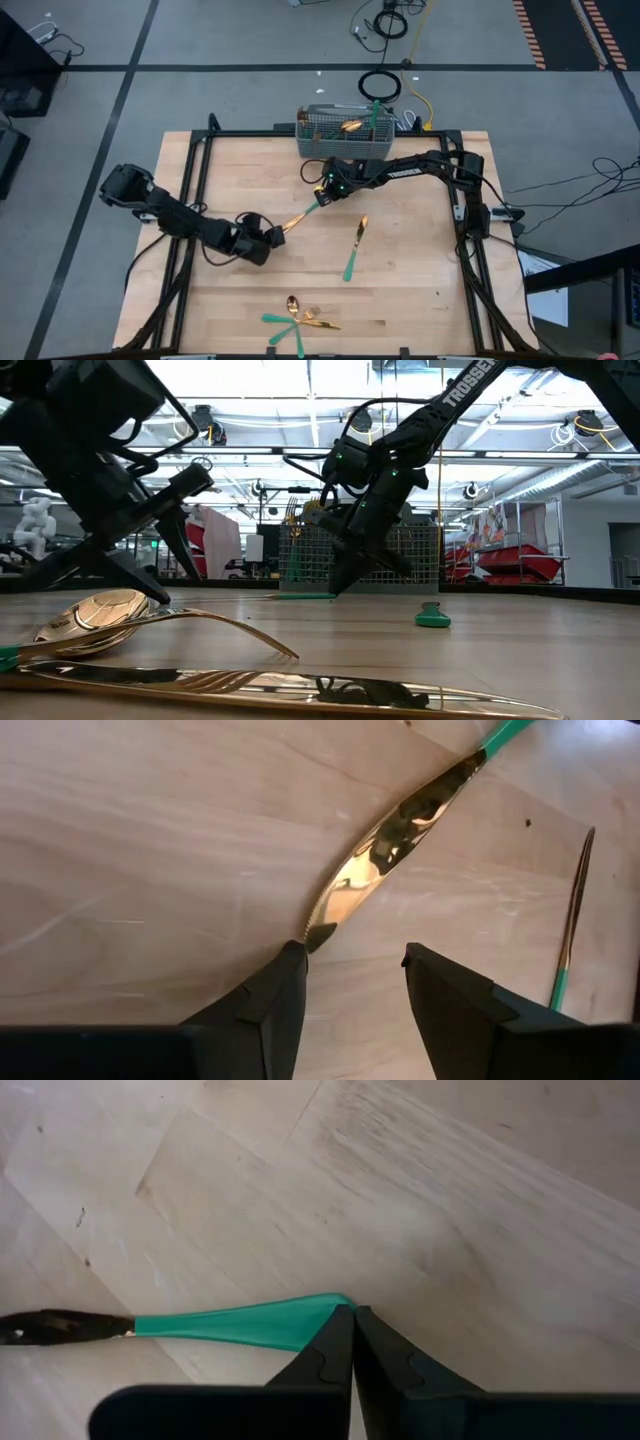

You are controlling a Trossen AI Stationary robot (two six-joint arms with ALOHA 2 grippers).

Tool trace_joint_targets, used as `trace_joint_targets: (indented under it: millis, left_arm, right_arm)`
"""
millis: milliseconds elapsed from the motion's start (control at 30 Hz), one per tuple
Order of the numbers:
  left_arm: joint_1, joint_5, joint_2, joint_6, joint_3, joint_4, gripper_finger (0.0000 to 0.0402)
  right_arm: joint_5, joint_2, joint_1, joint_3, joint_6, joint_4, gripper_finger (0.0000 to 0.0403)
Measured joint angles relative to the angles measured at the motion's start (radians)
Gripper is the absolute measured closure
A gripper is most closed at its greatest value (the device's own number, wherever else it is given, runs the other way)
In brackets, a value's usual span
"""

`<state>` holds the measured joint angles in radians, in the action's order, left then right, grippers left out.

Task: Sort silverware
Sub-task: Put the green table knife into the gray silverware basket with the other table knife

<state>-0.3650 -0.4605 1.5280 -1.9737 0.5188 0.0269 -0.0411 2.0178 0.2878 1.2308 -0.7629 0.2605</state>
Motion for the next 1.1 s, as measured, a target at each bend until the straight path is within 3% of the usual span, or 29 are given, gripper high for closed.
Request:
trace_joint_targets:
  millis: [433, 1100]
  left_arm:
    - [0.052, 0.061, 0.002, 0.095, 0.0, -0.007, 0.0223]
    - [0.077, 0.105, 0.001, 0.069, 0.001, 0.064, 0.0224]
  right_arm:
    - [0.011, 0.0, 0.0, 0.0, 0.007, -0.007, 0.0403]
    - [0.001, 0.038, -0.001, 0.004, 0.008, -0.004, 0.0403]
